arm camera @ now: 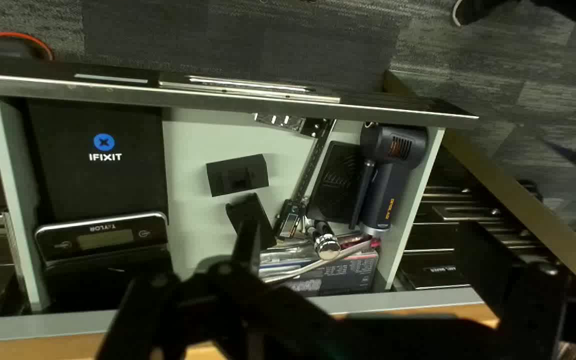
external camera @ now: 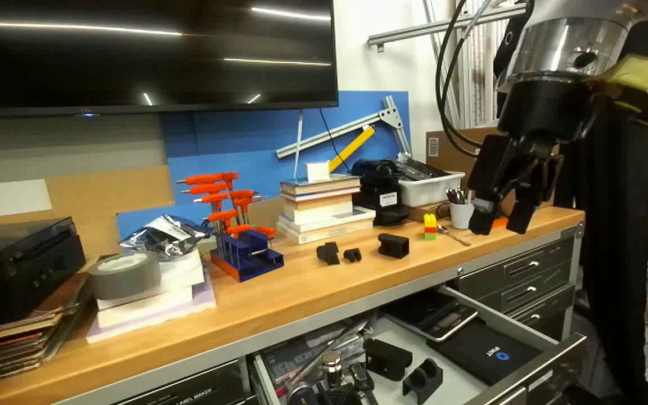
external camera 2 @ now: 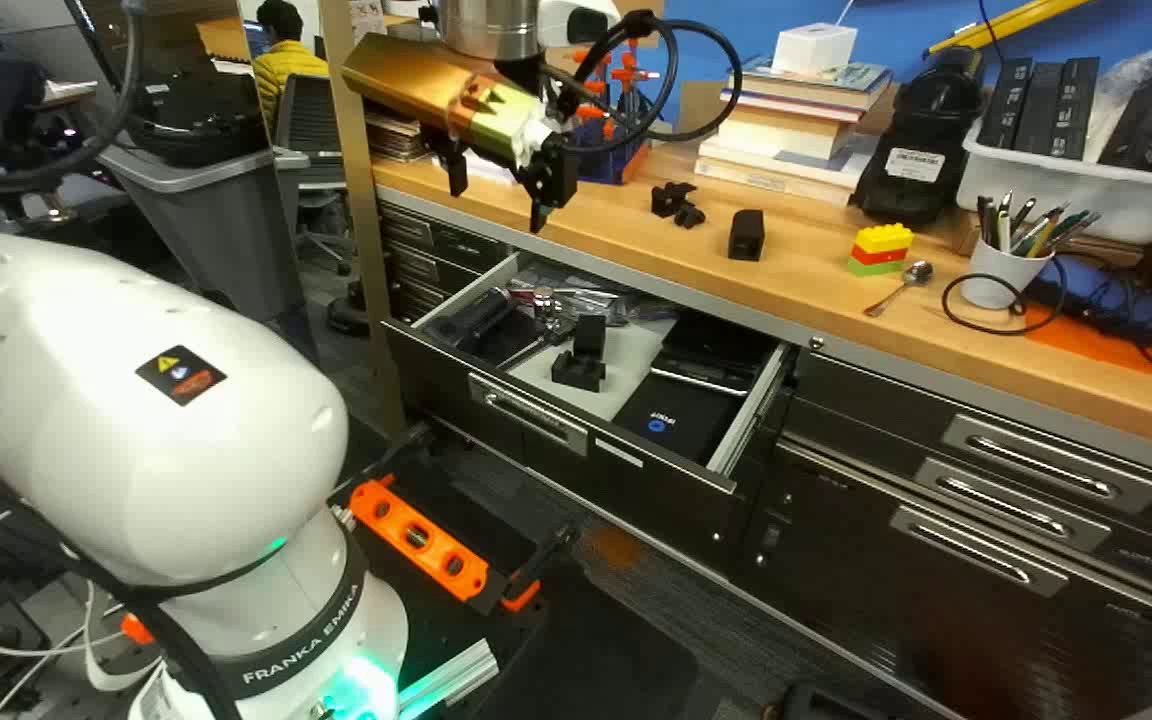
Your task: Place the black objects on the counter inside the open drawer and close the drawer
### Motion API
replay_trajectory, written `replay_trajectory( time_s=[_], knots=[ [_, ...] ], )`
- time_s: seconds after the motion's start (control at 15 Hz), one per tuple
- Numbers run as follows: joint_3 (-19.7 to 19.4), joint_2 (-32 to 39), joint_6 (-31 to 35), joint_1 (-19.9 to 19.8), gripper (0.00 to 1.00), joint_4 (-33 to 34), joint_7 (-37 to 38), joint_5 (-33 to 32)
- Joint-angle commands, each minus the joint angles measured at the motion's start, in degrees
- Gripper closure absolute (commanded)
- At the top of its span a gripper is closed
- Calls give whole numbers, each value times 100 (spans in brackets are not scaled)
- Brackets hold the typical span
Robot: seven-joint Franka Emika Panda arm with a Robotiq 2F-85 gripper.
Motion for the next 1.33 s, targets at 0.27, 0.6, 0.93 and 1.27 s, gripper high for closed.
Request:
replay_trajectory(
  time_s=[0.27, 0.6, 0.93, 1.27],
  knots=[
    [47, 68, -52, -51, 0, -49, -32, 39],
    [127, 353, 346, -83, 0, 22, 5, -8],
    [230, 1526, 1738, -73, 0, 504, -174, -271],
    [197, 3150, 3077, -73, 0, 1318, -591, -792]
  ],
)
